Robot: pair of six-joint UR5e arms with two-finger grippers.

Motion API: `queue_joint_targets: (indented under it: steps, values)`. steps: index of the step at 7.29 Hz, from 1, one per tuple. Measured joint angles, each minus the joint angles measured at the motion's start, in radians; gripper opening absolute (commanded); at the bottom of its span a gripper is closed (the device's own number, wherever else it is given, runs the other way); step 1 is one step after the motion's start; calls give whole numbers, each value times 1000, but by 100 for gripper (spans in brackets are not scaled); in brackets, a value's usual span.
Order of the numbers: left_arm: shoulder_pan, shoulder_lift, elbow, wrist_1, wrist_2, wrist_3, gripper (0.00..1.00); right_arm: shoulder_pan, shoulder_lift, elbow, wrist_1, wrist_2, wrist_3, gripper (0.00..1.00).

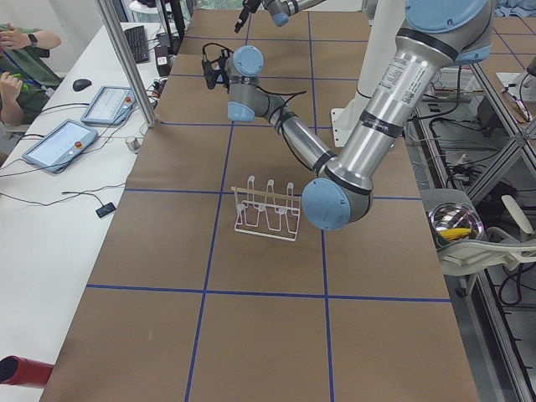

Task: Hang cup on cup holder
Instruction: 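Carry the cup with the left gripper over the white wire rack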

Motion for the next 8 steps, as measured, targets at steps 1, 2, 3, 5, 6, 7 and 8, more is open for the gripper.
queue_joint_targets:
  steps: [1, 2, 3, 5, 6, 7, 8]
  values:
    - [-39, 36, -29, 89, -6, 137, 0, 54, -8, 8, -170, 12, -172, 100]
    - [-79, 67, -75, 224, -14, 304, 0, 85, -27, 14, -314, 13, -314, 100]
    - [-110, 83, -140, 420, -18, 503, 0, 103, -54, 19, -434, 9, -440, 100]
    - [-135, 103, -249, 733, -6, 803, 0, 163, -84, 26, -678, 12, -757, 100]
    - [-138, 138, -278, 786, 3, 873, 0, 200, -81, 30, -847, 10, -949, 100]
    - [-138, 185, -301, 806, 7, 927, 0, 231, -62, 44, -1044, 8, -1114, 100]
    - [-137, 230, -318, 814, 9, 975, 0, 250, -36, 70, -1235, 9, -1218, 100]
